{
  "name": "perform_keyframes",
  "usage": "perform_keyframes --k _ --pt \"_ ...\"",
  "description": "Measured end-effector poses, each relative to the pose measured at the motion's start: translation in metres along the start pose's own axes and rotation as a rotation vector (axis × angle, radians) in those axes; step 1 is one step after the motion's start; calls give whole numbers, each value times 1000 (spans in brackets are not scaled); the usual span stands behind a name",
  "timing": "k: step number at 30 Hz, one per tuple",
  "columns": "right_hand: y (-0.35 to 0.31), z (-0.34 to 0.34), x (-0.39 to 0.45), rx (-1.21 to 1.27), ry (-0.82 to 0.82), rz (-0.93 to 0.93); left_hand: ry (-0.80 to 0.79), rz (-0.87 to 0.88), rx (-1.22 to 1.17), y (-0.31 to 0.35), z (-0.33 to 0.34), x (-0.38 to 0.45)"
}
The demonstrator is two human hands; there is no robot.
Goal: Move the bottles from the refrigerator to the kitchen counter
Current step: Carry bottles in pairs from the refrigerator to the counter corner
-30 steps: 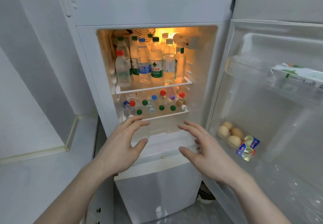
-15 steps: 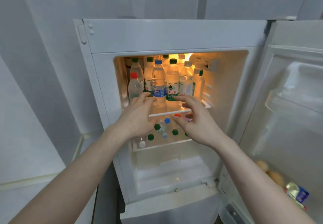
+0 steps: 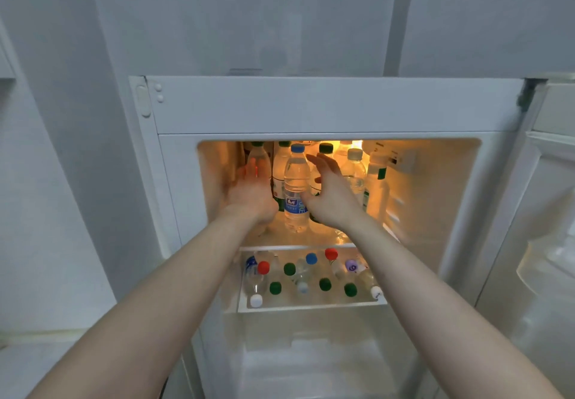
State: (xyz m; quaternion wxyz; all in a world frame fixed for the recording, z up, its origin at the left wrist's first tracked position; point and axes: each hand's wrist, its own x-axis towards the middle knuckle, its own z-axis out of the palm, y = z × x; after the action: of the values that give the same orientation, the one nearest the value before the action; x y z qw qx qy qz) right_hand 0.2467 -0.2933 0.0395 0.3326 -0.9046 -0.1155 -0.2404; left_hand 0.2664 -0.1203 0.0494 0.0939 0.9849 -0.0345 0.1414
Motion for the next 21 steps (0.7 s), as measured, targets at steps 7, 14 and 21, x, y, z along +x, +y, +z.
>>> perform_keyframes --k 7,14,21 --pt "-2 13 48 -110 -54 -24 165 26 55 -13 19 14" --pt "-1 26 56 -36 4 -2 202 44 77 -18 20 24" --pt "4 37 36 102 192 -64 244 45 36 -25 29 30"
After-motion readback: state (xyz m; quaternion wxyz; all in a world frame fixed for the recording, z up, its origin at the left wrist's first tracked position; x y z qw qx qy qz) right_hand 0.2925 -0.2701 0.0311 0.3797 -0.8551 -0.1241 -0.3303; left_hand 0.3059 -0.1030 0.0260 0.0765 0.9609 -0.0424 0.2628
